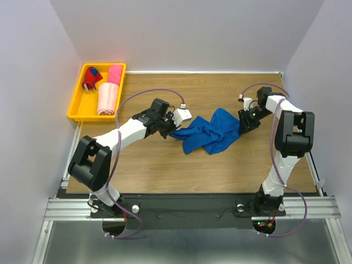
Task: Roll the towels
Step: Flatten the towel
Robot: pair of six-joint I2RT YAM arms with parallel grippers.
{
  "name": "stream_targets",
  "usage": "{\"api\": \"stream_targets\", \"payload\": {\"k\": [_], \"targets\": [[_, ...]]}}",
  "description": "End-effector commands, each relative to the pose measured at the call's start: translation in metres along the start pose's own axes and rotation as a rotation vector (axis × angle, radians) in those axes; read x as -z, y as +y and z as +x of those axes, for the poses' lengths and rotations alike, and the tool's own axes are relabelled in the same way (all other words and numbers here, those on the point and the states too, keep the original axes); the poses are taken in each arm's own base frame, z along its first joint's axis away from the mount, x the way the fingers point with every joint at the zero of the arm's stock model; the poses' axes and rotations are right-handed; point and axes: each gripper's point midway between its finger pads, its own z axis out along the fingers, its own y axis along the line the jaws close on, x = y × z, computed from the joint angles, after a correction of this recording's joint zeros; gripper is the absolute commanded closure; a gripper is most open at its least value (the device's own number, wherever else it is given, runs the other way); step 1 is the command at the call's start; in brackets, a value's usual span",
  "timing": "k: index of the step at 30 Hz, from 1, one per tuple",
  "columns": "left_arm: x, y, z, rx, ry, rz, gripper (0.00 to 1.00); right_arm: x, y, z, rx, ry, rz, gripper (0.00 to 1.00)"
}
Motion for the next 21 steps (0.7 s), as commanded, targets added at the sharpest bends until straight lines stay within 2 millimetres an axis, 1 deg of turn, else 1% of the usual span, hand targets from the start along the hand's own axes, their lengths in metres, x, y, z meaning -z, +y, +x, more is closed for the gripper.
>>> {"api": "stream_targets", "payload": {"k": [1, 4, 5, 6, 8, 9, 10, 12, 13, 14, 15, 16, 18, 19, 21], "targets": [[0.006, 0.004, -0.018, 0.001, -0.042, -0.001, 1.00, -0.013, 0.018, 0.003, -0.059, 0.004, -0.111, 0.61], [0.007, 0.006, -0.017, 0.005, -0.044, -0.008, 1.00, -0.017, 0.023, 0.006, -0.080, 0.008, -0.138, 0.64], [0.006, 0.006, -0.017, 0.009, -0.043, -0.008, 1.00, -0.018, 0.024, 0.007, -0.082, 0.010, -0.144, 0.67], [0.008, 0.009, -0.017, 0.015, -0.047, -0.013, 1.00, -0.020, 0.025, 0.007, -0.087, 0.010, -0.152, 0.76], [0.009, 0.011, -0.017, 0.026, -0.050, -0.012, 1.00, -0.019, 0.024, 0.006, -0.092, 0.006, -0.152, 0.89], [0.011, 0.014, -0.017, 0.039, -0.052, -0.014, 1.00, -0.013, 0.026, 0.001, -0.091, -0.014, -0.157, 0.99], [0.013, 0.016, -0.018, 0.044, -0.055, -0.015, 1.00, -0.009, 0.024, -0.002, -0.090, -0.031, -0.154, 0.99], [0.018, 0.022, -0.020, 0.066, -0.065, -0.021, 1.00, 0.007, 0.016, -0.010, -0.099, -0.076, -0.131, 0.99], [0.025, 0.032, -0.022, 0.084, -0.069, -0.035, 1.00, 0.015, 0.012, -0.014, -0.105, -0.100, -0.119, 0.99], [0.028, 0.037, -0.023, 0.092, -0.075, -0.040, 1.00, 0.034, 0.001, -0.022, -0.116, -0.157, -0.094, 1.00], [0.033, 0.042, -0.025, 0.099, -0.085, -0.044, 1.00, 0.042, -0.004, -0.023, -0.124, -0.173, -0.084, 1.00], [0.041, 0.055, -0.027, 0.115, -0.096, -0.070, 1.00, 0.055, -0.015, -0.026, -0.127, -0.206, -0.060, 0.99], [0.047, 0.066, -0.029, 0.124, -0.105, -0.090, 1.00, 0.066, -0.023, -0.023, -0.132, -0.217, -0.042, 0.99], [0.051, 0.073, -0.027, 0.135, -0.107, -0.104, 1.00, 0.073, -0.033, -0.021, -0.146, -0.230, -0.027, 1.00], [0.055, 0.081, -0.024, 0.149, -0.107, -0.120, 1.00, 0.079, -0.041, -0.018, -0.166, -0.236, -0.020, 1.00]]}}
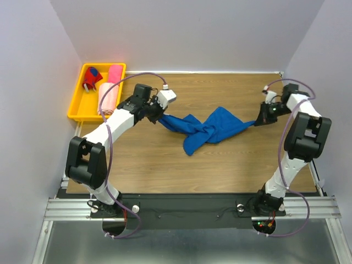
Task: Roll the towels
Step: Flatten the towel
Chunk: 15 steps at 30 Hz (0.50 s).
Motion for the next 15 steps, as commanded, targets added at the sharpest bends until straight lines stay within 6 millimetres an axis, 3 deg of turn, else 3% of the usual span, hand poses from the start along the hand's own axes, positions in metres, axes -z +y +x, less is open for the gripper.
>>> {"api": "stream_targets", "payload": {"k": [1, 9, 15], "targets": [[0.020, 0.018, -0.019, 0.025, -0.052, -0.032, 1.00, 0.043, -0.012, -0.017, 0.010, -0.101, 0.035, 1.00], [0.042, 0.059, -0.019, 0.069, -0.086, -0.143, 1.00, 0.079, -0.036, -0.036, -0.031, -0.192, 0.056, 0.99], [0.067, 0.086, -0.036, 0.064, -0.152, -0.227, 1.00, 0.115, -0.044, -0.060, -0.025, -0.273, 0.086, 0.99]]}}
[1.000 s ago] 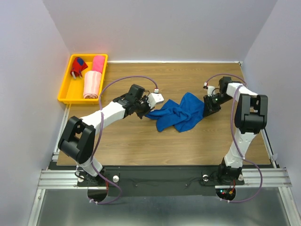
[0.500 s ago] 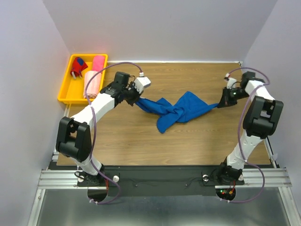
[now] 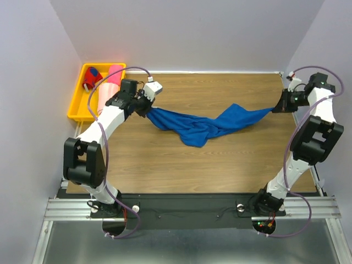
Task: Roll the towels
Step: Flatten the towel
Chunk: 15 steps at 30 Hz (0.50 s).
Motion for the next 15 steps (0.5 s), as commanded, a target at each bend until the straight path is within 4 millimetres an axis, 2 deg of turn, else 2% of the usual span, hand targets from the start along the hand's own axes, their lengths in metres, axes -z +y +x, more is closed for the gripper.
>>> {"api": "stream_targets", "payload": {"k": [1, 3, 9, 12, 15], "targets": [[0.041, 0.026, -0.056, -0.043, -0.163, -0.099, 1.00, 0.027, -0.002, -0.026, 0.007, -0.080, -0.008, 0.99], [0.044, 0.026, -0.057, -0.054, -0.170, -0.093, 1.00, 0.030, -0.002, -0.025, 0.004, -0.073, -0.009, 0.99], [0.051, 0.022, -0.042, -0.069, -0.152, -0.085, 1.00, 0.035, -0.005, -0.010, -0.002, -0.054, -0.005, 0.99], [0.063, 0.024, -0.044, -0.068, -0.183, -0.107, 1.00, 0.045, -0.008, -0.012, -0.012, -0.081, 0.000, 0.99], [0.079, 0.029, -0.060, -0.065, -0.233, -0.140, 1.00, 0.058, -0.004, -0.022, -0.021, -0.120, -0.014, 0.99]]}}
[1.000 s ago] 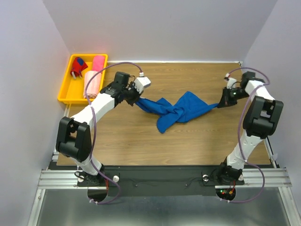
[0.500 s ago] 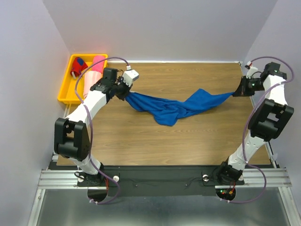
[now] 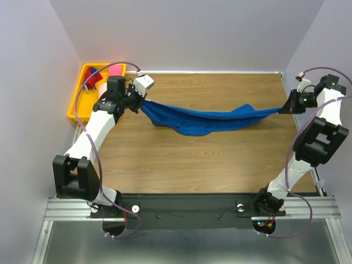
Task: Roll the towels
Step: Flatten the towel
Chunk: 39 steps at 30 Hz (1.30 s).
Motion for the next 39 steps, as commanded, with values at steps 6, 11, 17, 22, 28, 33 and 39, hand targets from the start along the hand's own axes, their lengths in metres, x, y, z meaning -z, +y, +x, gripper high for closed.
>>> {"api": "stream_targets", "payload": {"k": [6, 11, 17, 22, 28, 33, 39], "targets": [[0.044, 0.020, -0.072, 0.003, -0.205, -0.094, 1.00, 0.051, 0.034, -0.047, 0.019, -0.159, -0.069, 1.00], [0.063, 0.014, -0.074, -0.018, -0.246, -0.123, 1.00, 0.075, 0.046, -0.054, 0.055, -0.192, -0.040, 0.99], [0.102, -0.002, -0.068, -0.023, -0.278, -0.167, 1.00, 0.112, 0.053, -0.037, 0.051, -0.236, -0.009, 0.99], [0.142, -0.023, -0.064, -0.050, -0.315, -0.177, 1.00, 0.137, 0.059, -0.019, 0.036, -0.274, 0.005, 1.00], [0.161, -0.041, -0.051, -0.091, -0.286, -0.143, 1.00, 0.147, 0.073, -0.004, 0.036, -0.266, -0.013, 0.99], [0.147, -0.036, -0.040, -0.070, -0.230, -0.139, 1.00, 0.134, 0.063, -0.005, -0.017, -0.245, -0.059, 1.00], [0.094, -0.010, -0.025, 0.014, -0.166, -0.164, 1.00, 0.079, 0.057, -0.025, -0.025, -0.176, -0.110, 0.99]]}}
